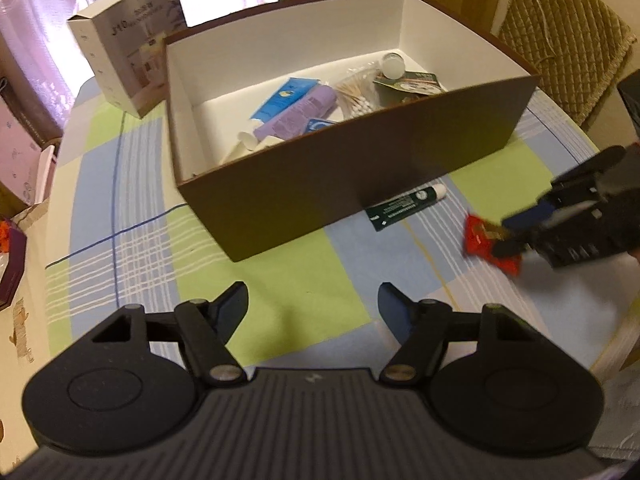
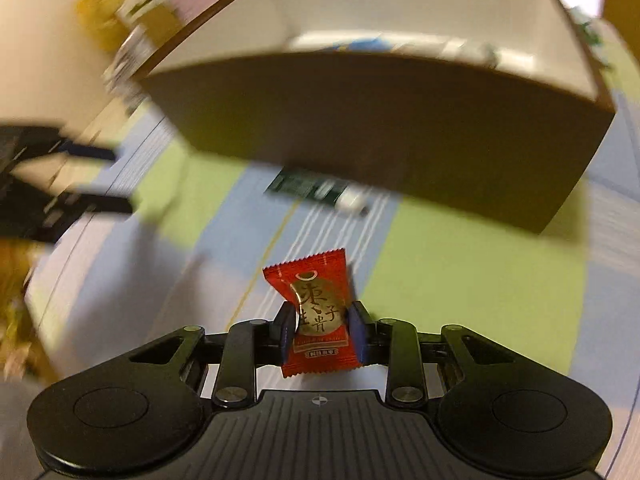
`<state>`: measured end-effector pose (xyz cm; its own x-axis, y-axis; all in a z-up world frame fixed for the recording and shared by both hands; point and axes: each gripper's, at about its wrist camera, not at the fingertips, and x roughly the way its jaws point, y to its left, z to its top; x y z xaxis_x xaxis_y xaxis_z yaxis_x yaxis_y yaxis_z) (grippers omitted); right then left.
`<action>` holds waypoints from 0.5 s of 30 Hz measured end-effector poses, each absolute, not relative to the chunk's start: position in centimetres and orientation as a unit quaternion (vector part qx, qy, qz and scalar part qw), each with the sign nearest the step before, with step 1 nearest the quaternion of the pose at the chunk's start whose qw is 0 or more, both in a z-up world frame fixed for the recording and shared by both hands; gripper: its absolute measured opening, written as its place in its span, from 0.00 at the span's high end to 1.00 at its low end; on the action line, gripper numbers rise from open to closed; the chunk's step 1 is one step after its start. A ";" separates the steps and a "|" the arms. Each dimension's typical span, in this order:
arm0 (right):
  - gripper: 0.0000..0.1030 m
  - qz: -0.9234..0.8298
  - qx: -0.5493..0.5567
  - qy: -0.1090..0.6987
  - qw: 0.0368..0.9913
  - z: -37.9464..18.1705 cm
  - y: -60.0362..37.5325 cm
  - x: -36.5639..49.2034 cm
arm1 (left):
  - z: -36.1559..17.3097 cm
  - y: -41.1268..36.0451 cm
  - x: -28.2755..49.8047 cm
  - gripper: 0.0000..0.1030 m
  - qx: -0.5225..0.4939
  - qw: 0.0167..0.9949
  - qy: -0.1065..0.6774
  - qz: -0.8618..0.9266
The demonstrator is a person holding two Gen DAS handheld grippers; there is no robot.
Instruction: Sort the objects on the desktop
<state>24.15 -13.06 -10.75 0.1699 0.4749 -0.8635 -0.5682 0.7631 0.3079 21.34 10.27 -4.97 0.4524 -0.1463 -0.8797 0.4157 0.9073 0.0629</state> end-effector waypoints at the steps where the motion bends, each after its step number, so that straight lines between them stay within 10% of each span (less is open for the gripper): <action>1: 0.66 0.352 -0.049 0.550 0.756 -10.6 -13.2 23.6 | -5.1 10.1 21.4 0.34 0.137 0.839 0.497 -0.171; 3: 0.61 0.358 -0.063 0.549 0.753 -10.3 -13.6 22.6 | -5.4 9.8 21.5 0.35 0.135 0.836 0.501 -0.180; 5: 0.12 0.347 -0.078 0.537 0.765 -9.7 -14.3 21.8 | -5.6 9.6 21.6 0.35 0.132 0.834 0.503 -0.187; 15: 0.12 0.262 -0.021 0.527 0.808 -8.6 -19.7 22.9 | -7.3 5.6 22.1 0.54 0.173 0.819 0.456 -0.304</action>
<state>22.86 -19.72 -8.57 0.3082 0.4009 -0.8627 -0.4454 0.8621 0.2415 22.10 5.59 -7.27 0.3996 -0.3400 -0.8513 0.6547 0.7559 0.0054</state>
